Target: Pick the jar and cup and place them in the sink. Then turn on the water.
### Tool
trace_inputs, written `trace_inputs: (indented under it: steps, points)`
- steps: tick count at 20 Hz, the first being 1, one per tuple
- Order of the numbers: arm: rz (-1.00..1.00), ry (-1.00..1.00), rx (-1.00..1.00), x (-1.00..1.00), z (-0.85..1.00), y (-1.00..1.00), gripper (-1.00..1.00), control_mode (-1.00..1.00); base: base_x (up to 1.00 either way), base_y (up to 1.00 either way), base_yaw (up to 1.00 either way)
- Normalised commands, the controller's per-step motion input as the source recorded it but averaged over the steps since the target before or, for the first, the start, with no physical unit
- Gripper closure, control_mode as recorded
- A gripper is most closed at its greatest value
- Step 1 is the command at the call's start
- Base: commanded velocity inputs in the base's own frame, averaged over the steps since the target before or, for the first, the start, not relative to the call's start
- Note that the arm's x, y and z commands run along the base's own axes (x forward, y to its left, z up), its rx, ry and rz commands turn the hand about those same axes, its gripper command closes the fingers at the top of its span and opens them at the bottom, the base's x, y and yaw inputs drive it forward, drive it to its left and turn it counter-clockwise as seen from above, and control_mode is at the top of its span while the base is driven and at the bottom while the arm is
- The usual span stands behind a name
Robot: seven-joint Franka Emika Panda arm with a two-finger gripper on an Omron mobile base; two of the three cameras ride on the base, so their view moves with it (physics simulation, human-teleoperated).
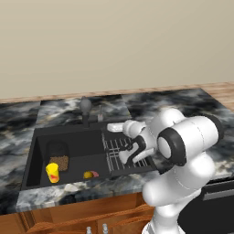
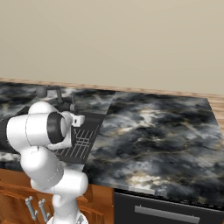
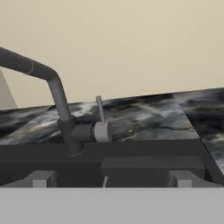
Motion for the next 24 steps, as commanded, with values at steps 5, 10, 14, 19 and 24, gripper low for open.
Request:
trace_inputs:
  steps: [5,10,14,19,24]
  points:
    - [0.00,0.00,0.00,0.00,0.38,0.00,-1.00,-1.00,0.00,0.00,0.00]
    - [0.00,0.00,0.00,0.00,0.13,0.00,-1.00,-1.00,0.00,0.00,0.00]
    - [0.00,0.00,0.00,0.00,0.00,0.00,-1.00,-1.00,0.00,0.00,0.00]
    - [0.00,-0.01,0.00,0.01,0.00,0.00,-1.00,-1.00,0.00,0.00,0.00]
    - [0.00,-0.03,0.00,0.00,0.00,0.00,-1.00,-1.00,0.00,0.00,0.00]
